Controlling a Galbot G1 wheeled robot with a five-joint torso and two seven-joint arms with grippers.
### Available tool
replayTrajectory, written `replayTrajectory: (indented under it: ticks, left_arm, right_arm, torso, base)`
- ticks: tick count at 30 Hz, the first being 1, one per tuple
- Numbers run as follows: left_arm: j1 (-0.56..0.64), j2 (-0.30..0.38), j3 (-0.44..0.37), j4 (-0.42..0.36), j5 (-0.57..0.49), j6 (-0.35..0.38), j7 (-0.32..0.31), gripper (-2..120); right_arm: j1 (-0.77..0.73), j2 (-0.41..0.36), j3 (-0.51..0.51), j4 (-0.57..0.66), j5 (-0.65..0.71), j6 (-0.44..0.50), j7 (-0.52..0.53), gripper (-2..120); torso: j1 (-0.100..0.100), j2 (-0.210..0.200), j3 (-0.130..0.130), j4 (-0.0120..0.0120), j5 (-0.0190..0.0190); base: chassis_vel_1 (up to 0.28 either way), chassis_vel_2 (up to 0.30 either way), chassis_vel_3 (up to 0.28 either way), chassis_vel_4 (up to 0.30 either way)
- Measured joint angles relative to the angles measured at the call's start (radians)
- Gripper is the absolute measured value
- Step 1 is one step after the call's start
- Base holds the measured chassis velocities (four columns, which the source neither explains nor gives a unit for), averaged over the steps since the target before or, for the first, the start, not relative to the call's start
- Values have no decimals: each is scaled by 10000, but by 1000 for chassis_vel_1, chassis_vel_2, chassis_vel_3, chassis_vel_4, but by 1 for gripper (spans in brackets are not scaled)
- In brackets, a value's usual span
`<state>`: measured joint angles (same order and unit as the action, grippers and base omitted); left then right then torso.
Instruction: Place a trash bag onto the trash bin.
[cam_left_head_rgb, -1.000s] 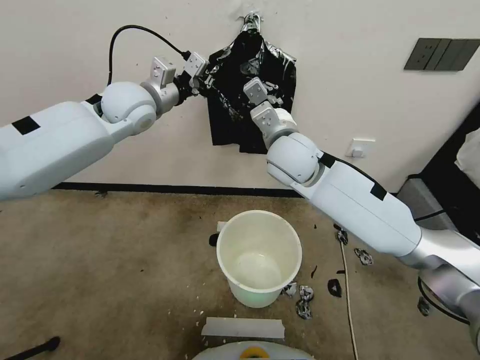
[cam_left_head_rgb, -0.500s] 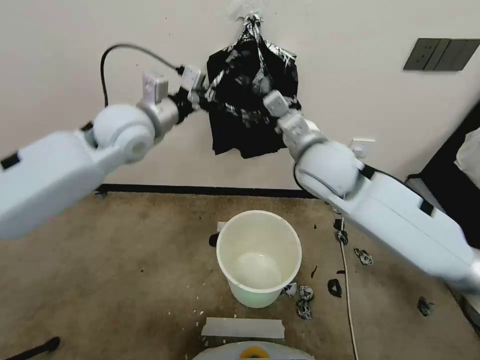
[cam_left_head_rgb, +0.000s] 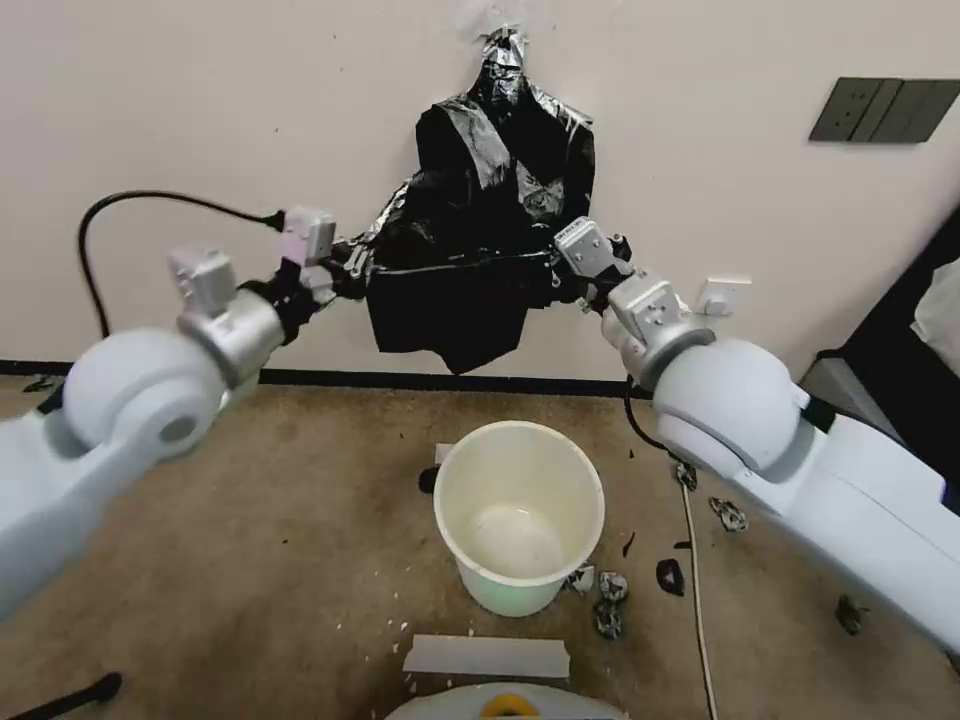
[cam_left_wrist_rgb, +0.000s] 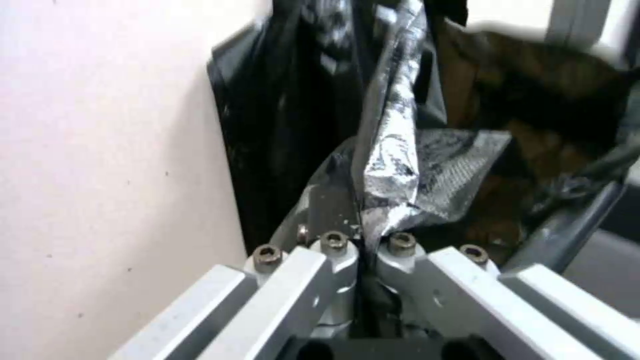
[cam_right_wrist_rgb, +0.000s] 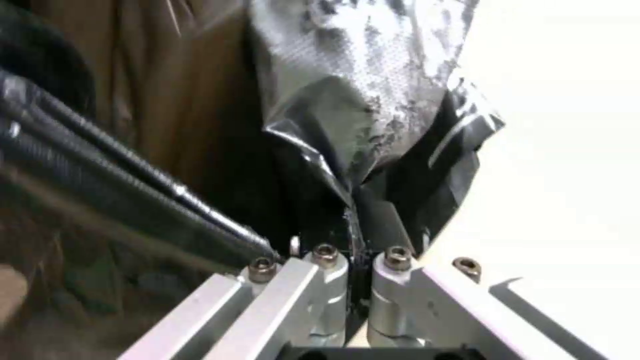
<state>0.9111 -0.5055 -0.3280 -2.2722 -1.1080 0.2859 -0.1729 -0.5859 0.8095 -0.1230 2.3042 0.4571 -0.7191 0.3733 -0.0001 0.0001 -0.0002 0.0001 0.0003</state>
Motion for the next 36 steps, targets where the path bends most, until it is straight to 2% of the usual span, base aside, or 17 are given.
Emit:
replayTrajectory:
  ticks: [2, 3, 6, 15, 18, 24, 29, 36]
  left_arm:
    - [772, -283, -693, -396, -85, -6, -68, 0]
    - [772, -283, -693, -396, -85, -6, -68, 0]
    - [1834, -744, -1526, -905, -393, 18, -223, 0]
    - [3443, -1749, -2519, -1893, -1317, 236, -684, 0]
    - [4647, -2435, -2937, -2319, -1545, 415, -885, 0]
    - [5447, -3097, -3031, -2346, -1901, 658, -1155, 0]
    - [5852, -3986, -2729, -2324, -1988, 961, -1331, 0]
    - [5963, -4450, -2461, -2306, -2132, 1309, -1498, 0]
  right_arm:
    - [-842, -281, 716, 471, 0, 76, -295, 0]
    - [-842, -281, 716, 471, 0, 76, -295, 0]
    - [-2047, -736, 1629, 1150, 166, 223, -659, 0]
    - [-2790, -1278, 2656, 2002, 890, 188, -828, 0]
    - [-3353, -1653, 3225, 2037, 1361, 30, -976, 0]
    - [-4178, -1790, 3701, 2021, 1371, 31, -1134, 0]
    - [-5260, -2052, 4333, 1998, 1084, 78, -1566, 0]
    - [-6001, -2279, 4547, 1979, 1046, 79, -1616, 0]
  torso:
    - [0, 0, 0, -1, -2]
    - [0, 0, 0, -1, -2]
    - [0, 0, 0, -3, -1]
    - [0, -1, 0, -1, -4]
    - [0, -1, 0, 0, -2]
    - [0, -1, 1, -1, -2]
    - [0, -1, 1, -1, -2]
    - [0, -1, 1, -3, -1]
  base:
    - [0, 0, 0, 0]
    - [0, 0, 0, 0]
    - [0, 0, 0, 0]
    - [0, 0, 0, 0]
    - [0, 0, 0, 0]
    - [0, 0, 0, 0]
    - [0, 0, 0, 0]
    - [0, 0, 0, 0]
